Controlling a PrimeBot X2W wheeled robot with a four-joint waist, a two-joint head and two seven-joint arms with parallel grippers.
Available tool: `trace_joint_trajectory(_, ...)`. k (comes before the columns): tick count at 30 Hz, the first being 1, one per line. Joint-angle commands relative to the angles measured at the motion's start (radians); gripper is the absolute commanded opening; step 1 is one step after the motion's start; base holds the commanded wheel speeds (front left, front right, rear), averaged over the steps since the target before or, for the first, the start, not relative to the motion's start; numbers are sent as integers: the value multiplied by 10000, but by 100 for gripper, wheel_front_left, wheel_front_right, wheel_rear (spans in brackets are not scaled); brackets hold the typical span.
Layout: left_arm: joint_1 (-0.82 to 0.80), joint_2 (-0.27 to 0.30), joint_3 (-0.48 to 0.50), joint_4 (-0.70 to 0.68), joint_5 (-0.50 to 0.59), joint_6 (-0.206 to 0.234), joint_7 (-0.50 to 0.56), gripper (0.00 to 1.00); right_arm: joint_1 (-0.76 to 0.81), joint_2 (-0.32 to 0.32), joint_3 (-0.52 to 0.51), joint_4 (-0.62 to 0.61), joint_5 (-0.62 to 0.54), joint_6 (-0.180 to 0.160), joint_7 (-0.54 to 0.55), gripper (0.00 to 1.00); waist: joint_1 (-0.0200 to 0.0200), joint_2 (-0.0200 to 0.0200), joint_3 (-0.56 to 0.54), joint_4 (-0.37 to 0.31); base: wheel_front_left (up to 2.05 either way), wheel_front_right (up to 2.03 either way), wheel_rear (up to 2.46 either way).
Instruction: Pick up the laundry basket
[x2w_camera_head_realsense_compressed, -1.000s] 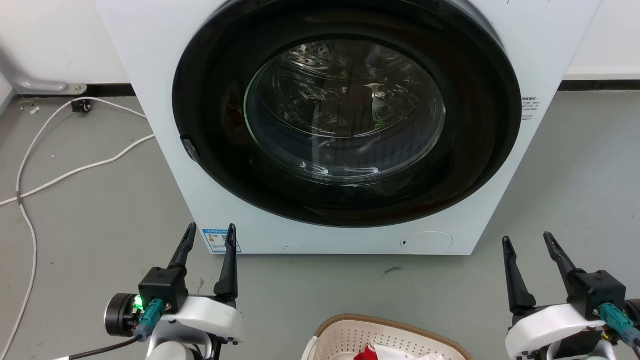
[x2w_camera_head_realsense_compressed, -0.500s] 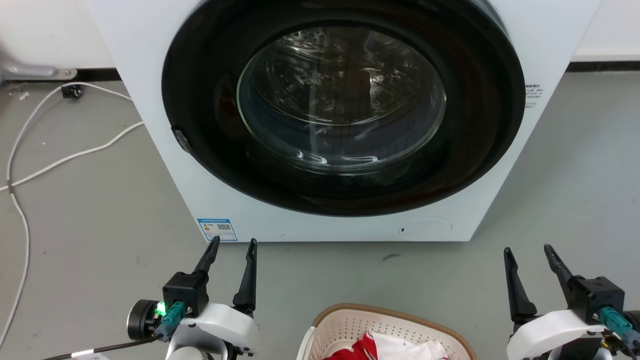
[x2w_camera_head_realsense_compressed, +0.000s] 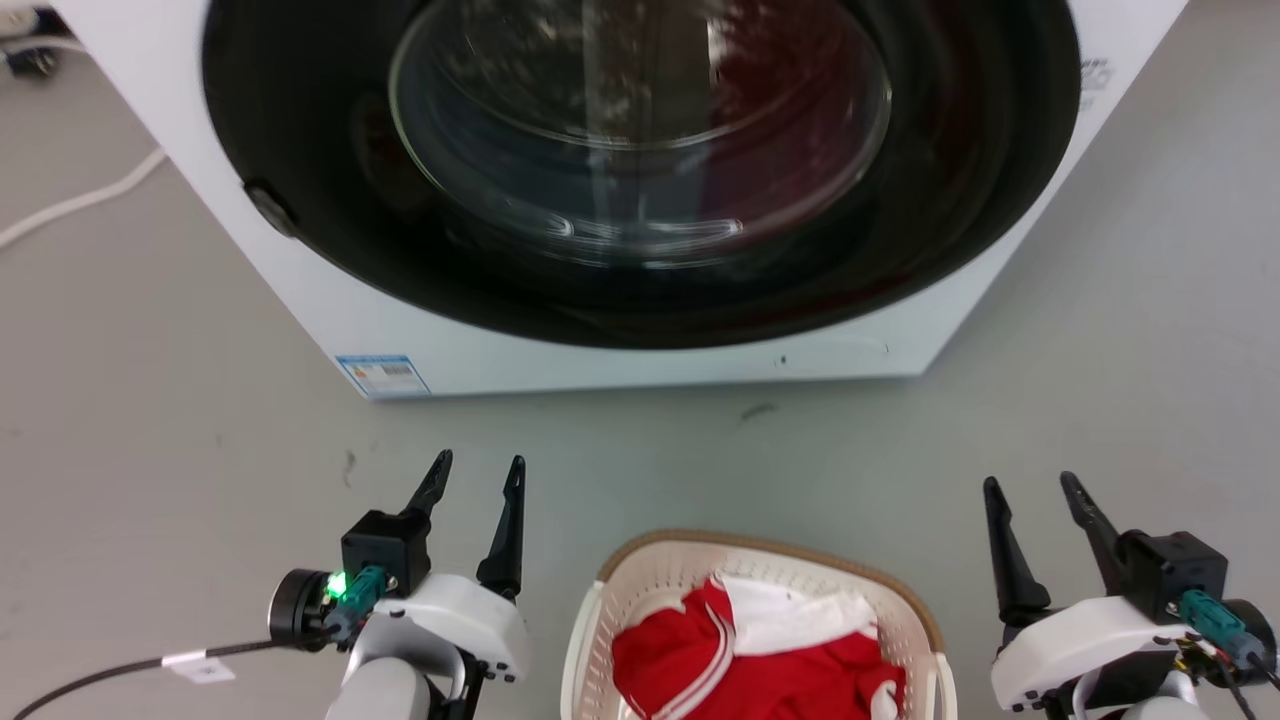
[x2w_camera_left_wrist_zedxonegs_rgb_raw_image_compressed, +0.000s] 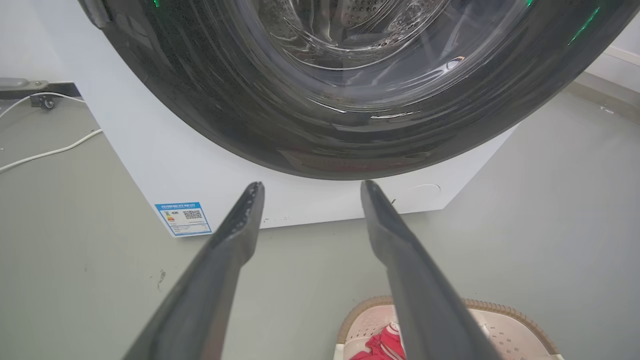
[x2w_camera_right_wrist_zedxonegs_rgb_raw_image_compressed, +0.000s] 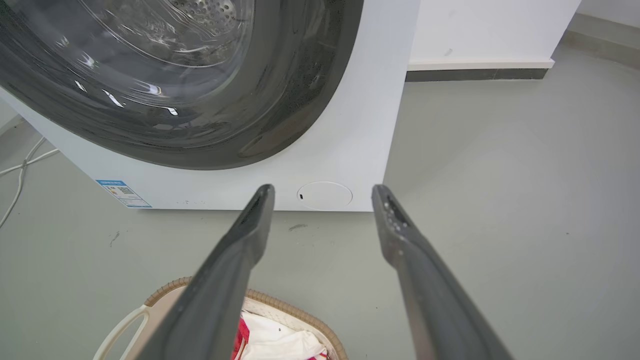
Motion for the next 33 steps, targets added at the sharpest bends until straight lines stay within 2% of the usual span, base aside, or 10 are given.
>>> trace_joint_trajectory(1,-234,28,-25,127,67,-54,-49,100,-167,33,38,162,72,-3,-113,100,-1,0,564,-231,0,0,0)
trace_joint_trajectory(9,-821,104,-273,1229,-9,-230,-49,100,-748,29,460,1466,549,-3,-517,100,-1,0,1606,-738,0,0,0)
trace_joint_trajectory(20,-2030,310,-751,3555,-295,-401,263,100,-1773,27,1177,3995,1311,-3,-783,100,-1,0,2600,-1199,0,0,0)
trace_joint_trajectory(27,-2921,518,-1078,4985,-643,-439,546,100,-2683,26,1905,5783,2119,-3,-811,100,-1,0,3272,-1484,0,0,0)
trace_joint_trajectory(33,-3684,609,-1826,5944,-1101,-451,814,100,-3628,27,2727,7362,3002,-3,-719,100,-1,0,3880,-1690,0,0,0)
